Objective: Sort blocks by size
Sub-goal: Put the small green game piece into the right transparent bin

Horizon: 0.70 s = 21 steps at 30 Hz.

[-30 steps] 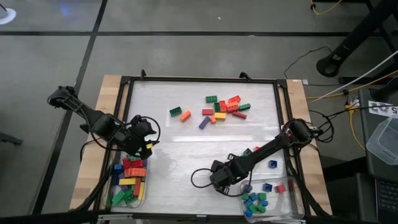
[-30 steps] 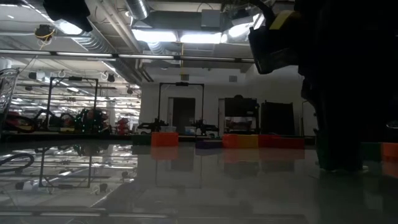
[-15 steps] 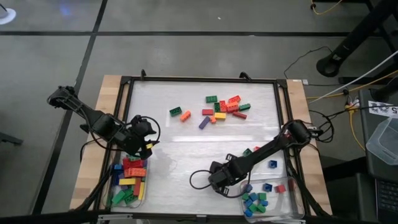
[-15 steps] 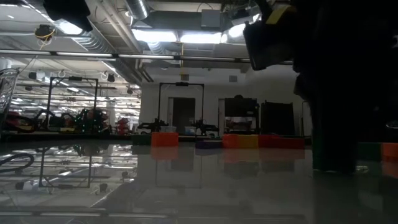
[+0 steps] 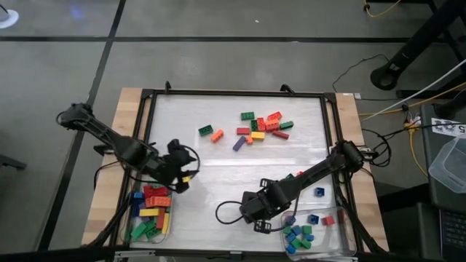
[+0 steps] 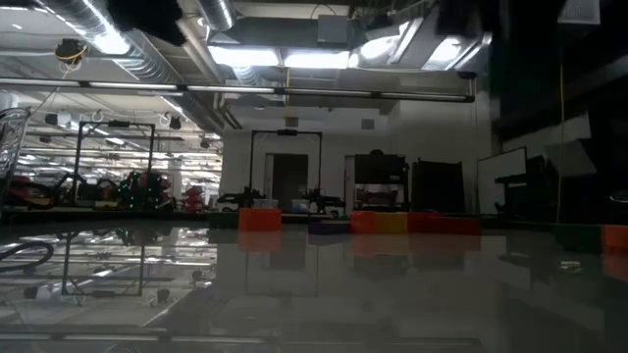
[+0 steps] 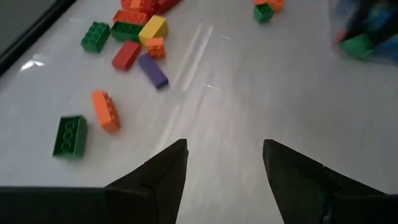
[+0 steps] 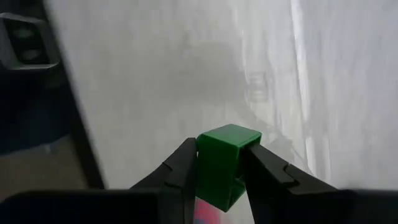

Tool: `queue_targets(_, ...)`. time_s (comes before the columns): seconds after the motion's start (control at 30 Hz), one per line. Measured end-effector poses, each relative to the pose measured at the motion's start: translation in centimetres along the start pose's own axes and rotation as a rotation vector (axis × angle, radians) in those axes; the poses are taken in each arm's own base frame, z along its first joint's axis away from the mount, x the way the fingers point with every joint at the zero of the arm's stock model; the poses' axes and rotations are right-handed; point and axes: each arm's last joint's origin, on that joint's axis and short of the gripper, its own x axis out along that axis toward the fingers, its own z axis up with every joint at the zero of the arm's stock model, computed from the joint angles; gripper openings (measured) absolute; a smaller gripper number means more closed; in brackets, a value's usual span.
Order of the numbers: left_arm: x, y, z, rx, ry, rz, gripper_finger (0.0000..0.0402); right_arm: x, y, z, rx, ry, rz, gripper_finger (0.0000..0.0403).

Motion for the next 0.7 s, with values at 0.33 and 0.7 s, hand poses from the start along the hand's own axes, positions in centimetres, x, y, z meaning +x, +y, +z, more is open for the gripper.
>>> queue_targets(0.33, 5.7, 0.8, 1.4, 0.019, 0.023, 0.140, 0.0198, -6.5, 4.1, -4.1, -0.058, 0.024, -0.008, 0.0105)
queue_targets(0.7, 11.3, 5.8, 3.1, 0.014, 0.094, 0.327, 0.0198, -5.1, 9.1, -11.6, 0.092, 0.063, -0.056, 0.0115)
